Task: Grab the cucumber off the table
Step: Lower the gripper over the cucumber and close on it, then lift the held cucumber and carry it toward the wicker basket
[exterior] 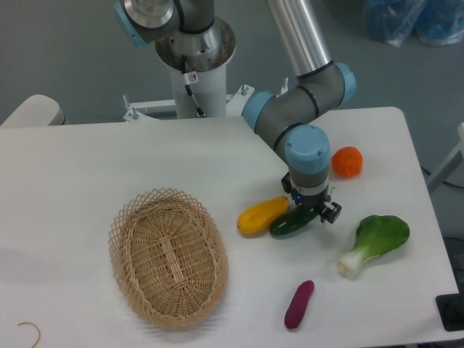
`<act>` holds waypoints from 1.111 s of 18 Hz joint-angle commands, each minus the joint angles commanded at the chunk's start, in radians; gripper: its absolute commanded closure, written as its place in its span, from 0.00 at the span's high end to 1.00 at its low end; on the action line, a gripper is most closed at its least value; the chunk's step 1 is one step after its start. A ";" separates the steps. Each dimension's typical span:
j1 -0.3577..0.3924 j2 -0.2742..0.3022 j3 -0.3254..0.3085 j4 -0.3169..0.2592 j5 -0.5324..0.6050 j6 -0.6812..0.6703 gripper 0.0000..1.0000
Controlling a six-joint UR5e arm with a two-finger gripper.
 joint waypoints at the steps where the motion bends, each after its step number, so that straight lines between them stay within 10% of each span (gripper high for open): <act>1: 0.002 0.000 0.002 0.000 0.000 0.000 0.36; 12: -0.003 0.009 0.083 -0.020 -0.008 0.005 0.26; 20: -0.074 0.101 0.285 -0.262 -0.191 -0.116 0.26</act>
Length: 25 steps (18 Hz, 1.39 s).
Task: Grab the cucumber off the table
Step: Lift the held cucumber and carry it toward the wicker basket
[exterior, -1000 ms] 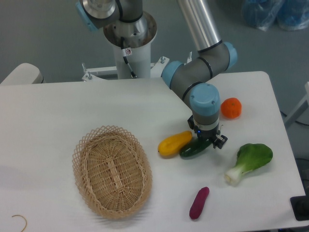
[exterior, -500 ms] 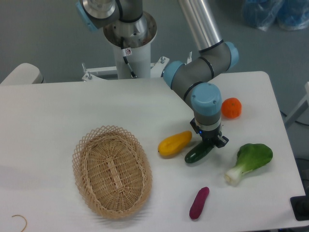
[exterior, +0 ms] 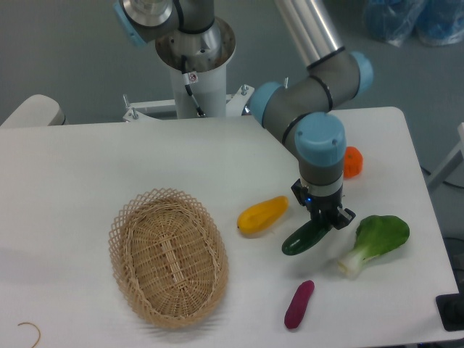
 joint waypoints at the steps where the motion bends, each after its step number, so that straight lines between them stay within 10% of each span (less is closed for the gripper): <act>1: -0.014 0.014 0.012 -0.020 -0.025 -0.031 0.26; 25: -0.143 0.075 0.042 -0.034 -0.105 -0.143 0.26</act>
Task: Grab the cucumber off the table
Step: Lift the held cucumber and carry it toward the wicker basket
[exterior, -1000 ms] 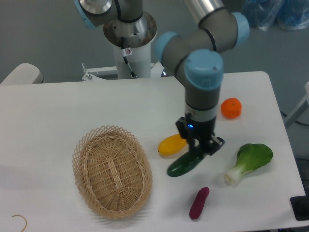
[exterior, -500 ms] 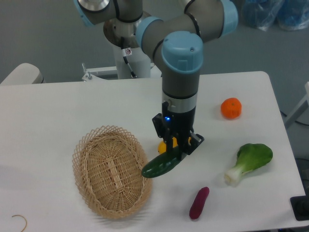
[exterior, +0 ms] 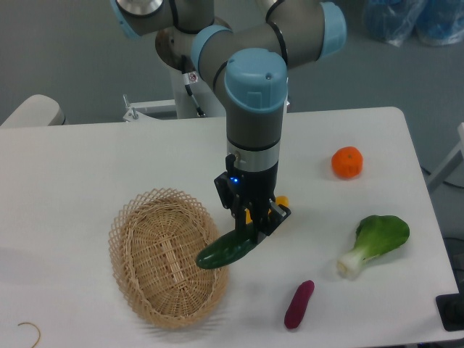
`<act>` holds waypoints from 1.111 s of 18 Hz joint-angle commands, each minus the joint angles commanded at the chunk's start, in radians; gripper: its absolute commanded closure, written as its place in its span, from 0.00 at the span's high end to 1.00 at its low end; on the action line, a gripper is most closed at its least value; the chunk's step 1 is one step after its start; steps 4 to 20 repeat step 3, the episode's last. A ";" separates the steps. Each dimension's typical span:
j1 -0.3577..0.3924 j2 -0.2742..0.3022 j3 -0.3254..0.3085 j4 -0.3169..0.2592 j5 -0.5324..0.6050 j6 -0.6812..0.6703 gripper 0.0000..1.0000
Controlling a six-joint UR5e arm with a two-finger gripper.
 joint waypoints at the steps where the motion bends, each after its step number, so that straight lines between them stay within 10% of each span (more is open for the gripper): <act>1: 0.000 0.000 0.000 0.000 0.000 0.000 0.26; 20: -0.002 0.000 -0.002 0.002 -0.001 0.000 0.26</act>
